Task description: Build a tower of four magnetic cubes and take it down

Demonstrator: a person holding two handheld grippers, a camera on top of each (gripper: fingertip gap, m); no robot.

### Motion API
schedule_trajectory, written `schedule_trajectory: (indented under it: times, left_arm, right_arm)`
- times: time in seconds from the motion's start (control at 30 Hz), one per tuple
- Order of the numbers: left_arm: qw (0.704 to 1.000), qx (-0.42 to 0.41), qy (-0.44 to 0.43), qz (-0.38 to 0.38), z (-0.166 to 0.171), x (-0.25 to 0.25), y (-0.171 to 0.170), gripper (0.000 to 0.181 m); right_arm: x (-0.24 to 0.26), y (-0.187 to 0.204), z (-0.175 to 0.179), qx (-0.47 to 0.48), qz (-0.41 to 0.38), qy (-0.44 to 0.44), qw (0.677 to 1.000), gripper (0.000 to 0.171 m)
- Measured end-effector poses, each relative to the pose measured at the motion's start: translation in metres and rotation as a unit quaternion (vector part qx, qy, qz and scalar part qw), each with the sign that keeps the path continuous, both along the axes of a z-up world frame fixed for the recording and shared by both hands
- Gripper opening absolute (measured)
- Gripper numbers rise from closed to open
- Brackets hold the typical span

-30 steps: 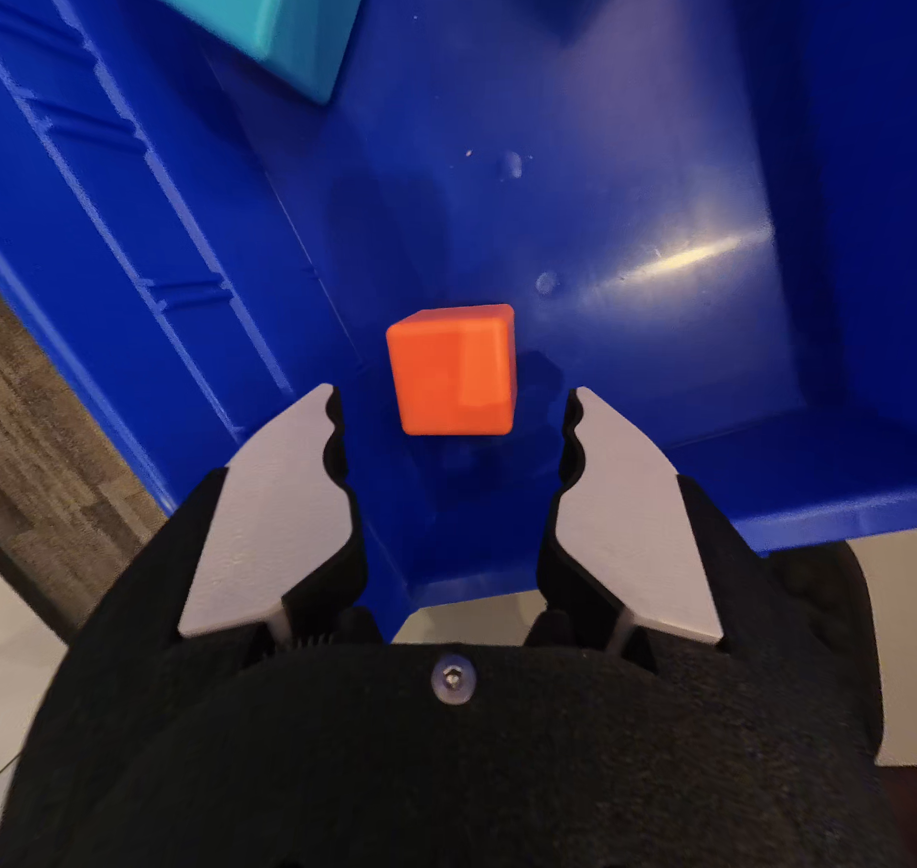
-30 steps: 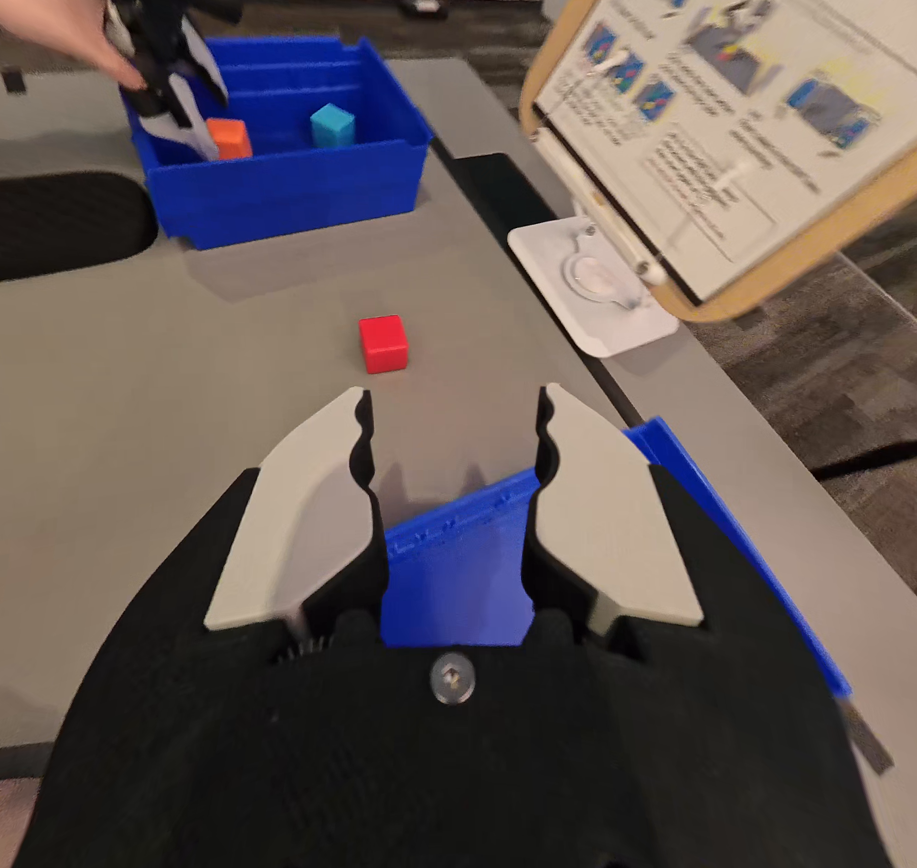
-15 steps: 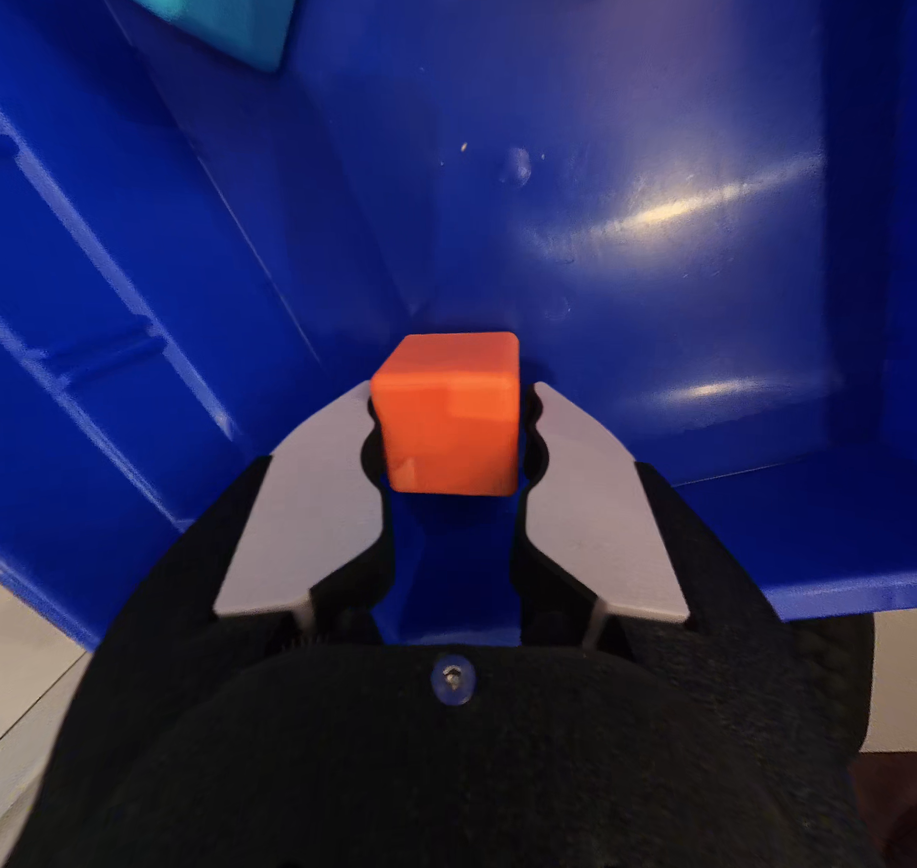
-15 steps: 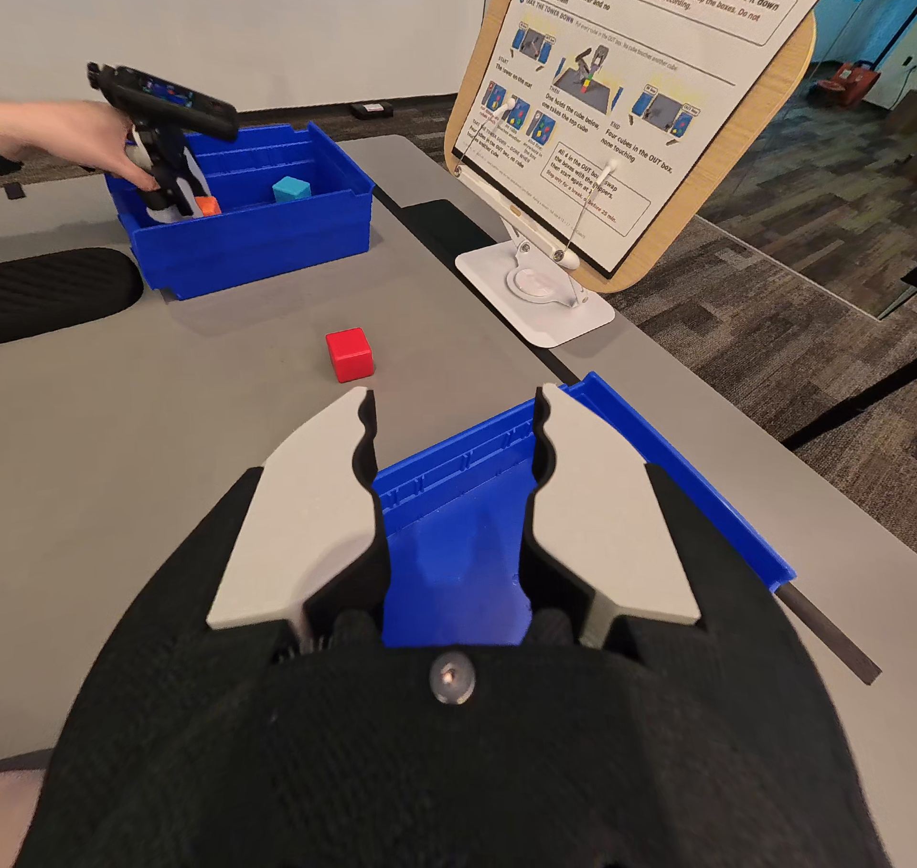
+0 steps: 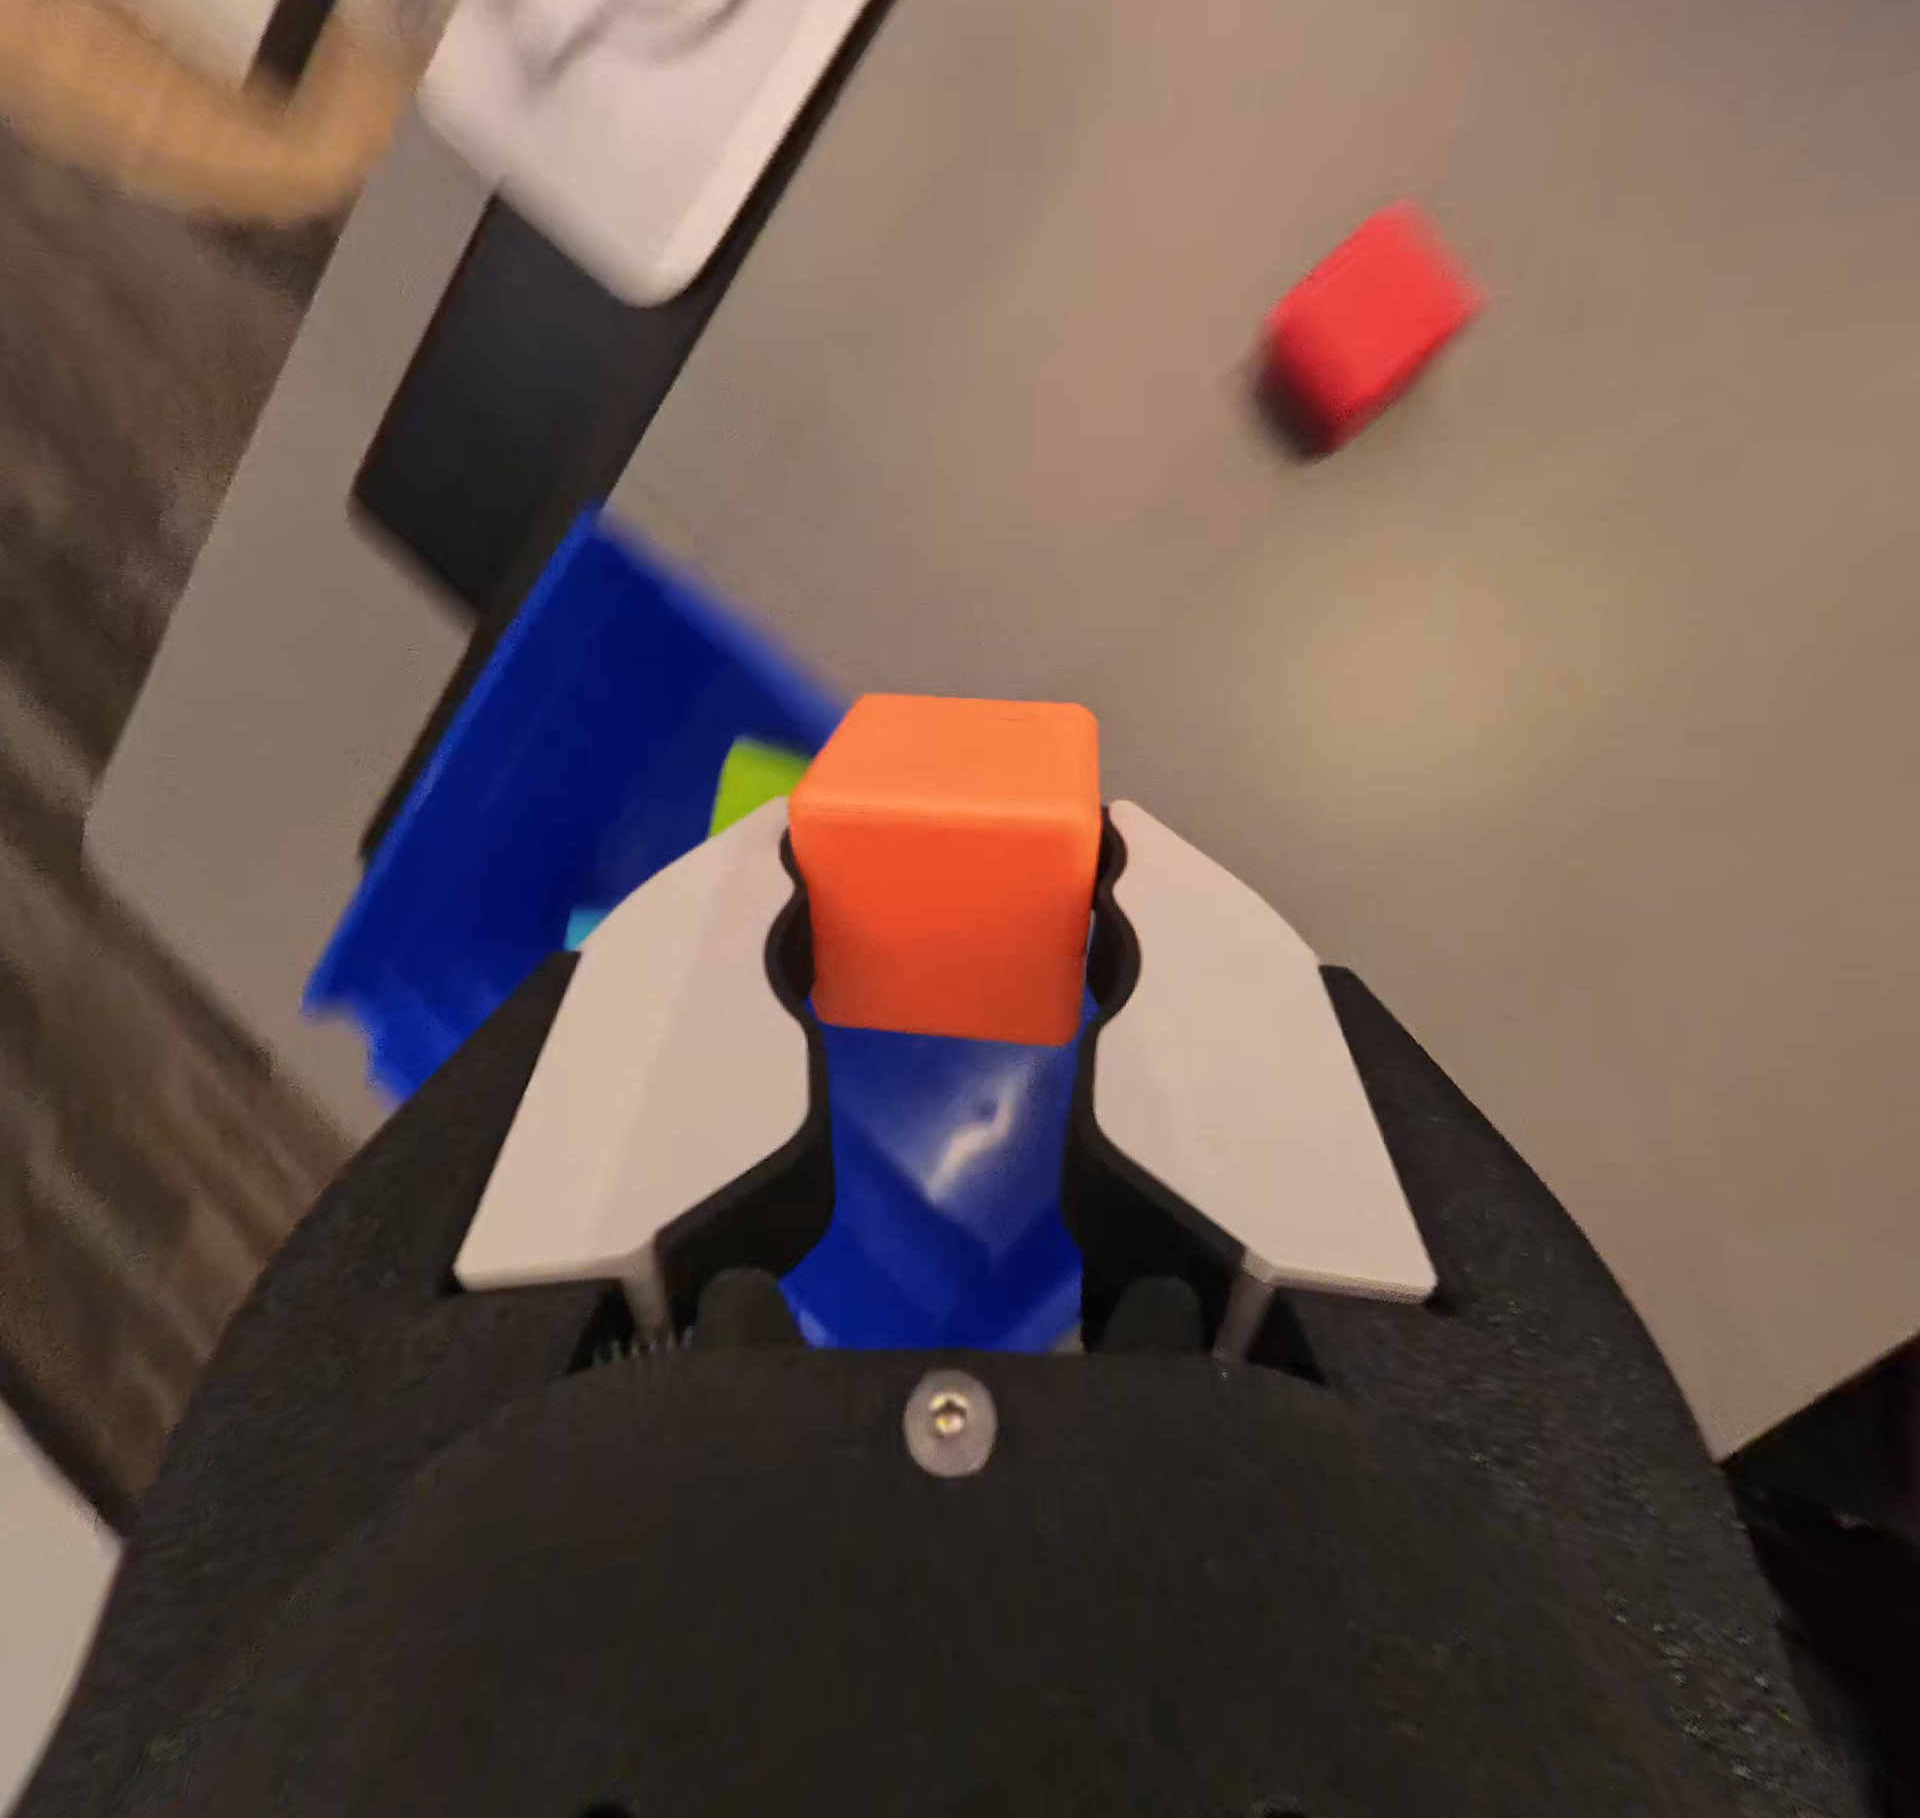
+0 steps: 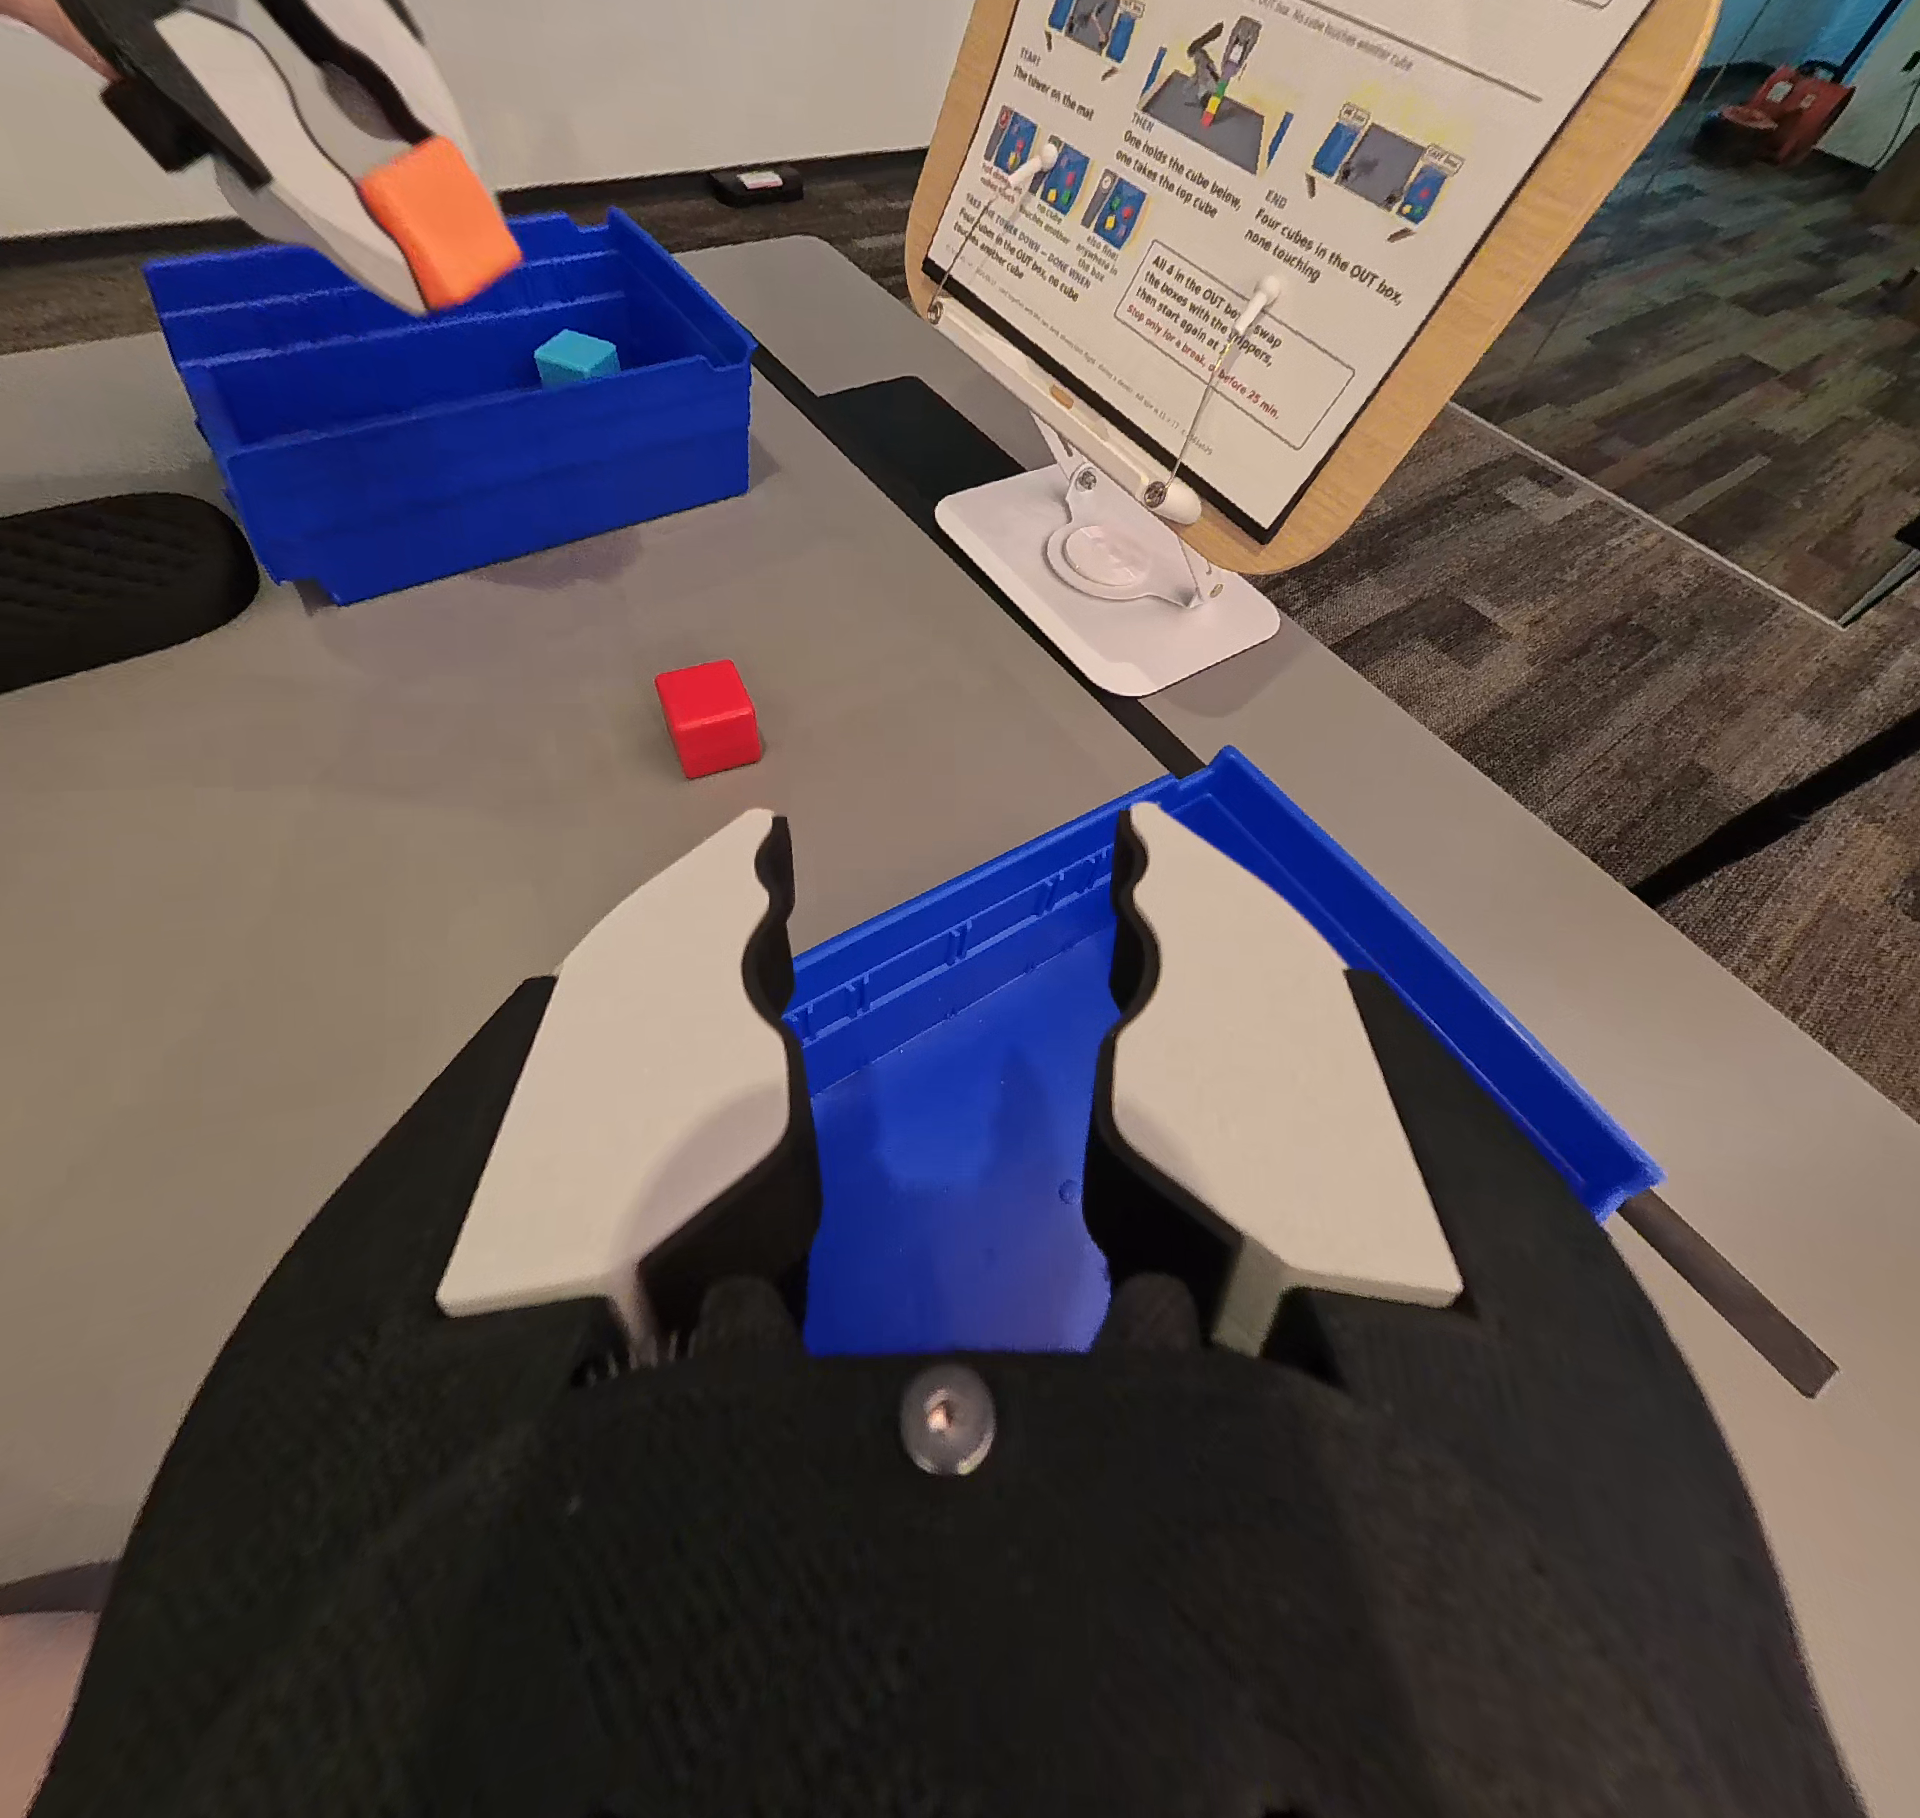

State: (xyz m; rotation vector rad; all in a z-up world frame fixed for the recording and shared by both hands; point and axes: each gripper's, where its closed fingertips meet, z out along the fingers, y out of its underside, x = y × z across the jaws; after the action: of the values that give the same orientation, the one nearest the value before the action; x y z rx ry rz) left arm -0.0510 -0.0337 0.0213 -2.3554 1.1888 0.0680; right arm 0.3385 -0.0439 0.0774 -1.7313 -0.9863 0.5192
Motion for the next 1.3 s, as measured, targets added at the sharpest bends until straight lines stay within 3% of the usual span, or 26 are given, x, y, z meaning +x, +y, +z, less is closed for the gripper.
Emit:
schedule_trajectory:
  times: [0.13,0.3,0.53,1.03,1.2,1.23,1.3]
  left_arm:
    - [0.974,0.019,-0.02,-0.224,-0.019,0.108,-0.001,0.05]
    - [0.945,-0.031,0.051,-0.32,-0.072,0.147,0.001,0.05]
    - [0.923,-0.072,0.11,-0.361,-0.112,0.157,0.015,0.05]
    - [0.902,-0.104,0.166,-0.384,-0.137,0.154,0.024,0.05]
    - [0.919,-0.109,0.124,-0.359,-0.135,0.162,0.027,0.056]
    - [0.923,-0.103,0.115,-0.353,-0.131,0.164,0.028,0.064]
    - [0.93,-0.102,0.072,-0.345,-0.115,0.169,0.024,0.061]
  right_arm:
    - [-0.001,0.002,-0.007,-0.01,0.003,-0.007,1.0,0.06]
    - [0.0,0.006,-0.012,-0.017,-0.004,-0.019,1.0,0.06]
    - [-0.007,0.004,-0.013,-0.017,0.016,-0.024,0.999,0.059]
    - [-0.011,0.004,-0.021,-0.032,0.032,-0.033,0.998,0.058]
    - [-0.01,0.007,-0.027,-0.042,0.032,-0.042,0.998,0.058]
    - [-0.01,0.006,-0.028,-0.043,0.033,-0.043,0.998,0.058]
    - [-0.01,0.006,-0.028,-0.043,0.035,-0.042,0.998,0.058]
